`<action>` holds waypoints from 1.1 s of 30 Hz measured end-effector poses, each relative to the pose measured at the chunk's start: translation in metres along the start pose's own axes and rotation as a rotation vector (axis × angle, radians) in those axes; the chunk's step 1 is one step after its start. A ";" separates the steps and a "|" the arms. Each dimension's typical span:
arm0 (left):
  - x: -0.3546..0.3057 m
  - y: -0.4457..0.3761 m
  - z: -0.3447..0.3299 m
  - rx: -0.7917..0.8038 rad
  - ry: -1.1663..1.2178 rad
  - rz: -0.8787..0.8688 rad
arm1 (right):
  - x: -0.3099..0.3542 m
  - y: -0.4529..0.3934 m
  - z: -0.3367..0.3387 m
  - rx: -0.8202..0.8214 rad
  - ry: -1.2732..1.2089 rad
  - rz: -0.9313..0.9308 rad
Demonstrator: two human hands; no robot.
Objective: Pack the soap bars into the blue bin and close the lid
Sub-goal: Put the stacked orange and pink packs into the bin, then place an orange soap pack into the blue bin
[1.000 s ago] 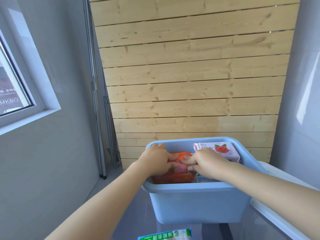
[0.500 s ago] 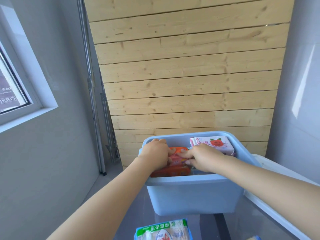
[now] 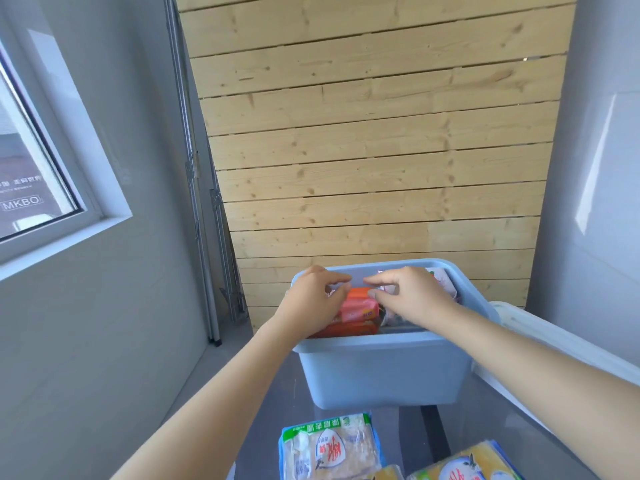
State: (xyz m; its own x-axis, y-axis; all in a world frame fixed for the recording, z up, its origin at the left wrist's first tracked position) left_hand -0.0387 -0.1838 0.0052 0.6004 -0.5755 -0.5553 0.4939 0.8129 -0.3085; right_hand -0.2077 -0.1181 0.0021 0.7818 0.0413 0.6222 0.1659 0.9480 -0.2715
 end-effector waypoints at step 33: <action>-0.035 0.205 -0.038 0.577 0.051 0.286 | -0.014 0.222 -0.022 0.481 0.141 0.074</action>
State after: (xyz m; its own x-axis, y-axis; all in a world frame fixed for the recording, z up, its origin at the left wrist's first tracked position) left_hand 0.0178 0.0058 -0.0680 0.7348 -0.3263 -0.5947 0.5859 0.7471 0.3140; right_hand -0.1685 0.0849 -0.0829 0.8602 0.1024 0.4997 -0.1625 0.9836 0.0783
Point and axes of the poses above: each hand's wrist, its own y-axis away from the middle knuckle, its own z-axis out of the back of the hand, x = y × z, the point moved 1 cm from there along -y, towards the middle knuckle, and after that the axes turned 1 degree about -x, right-handed, at the moved point
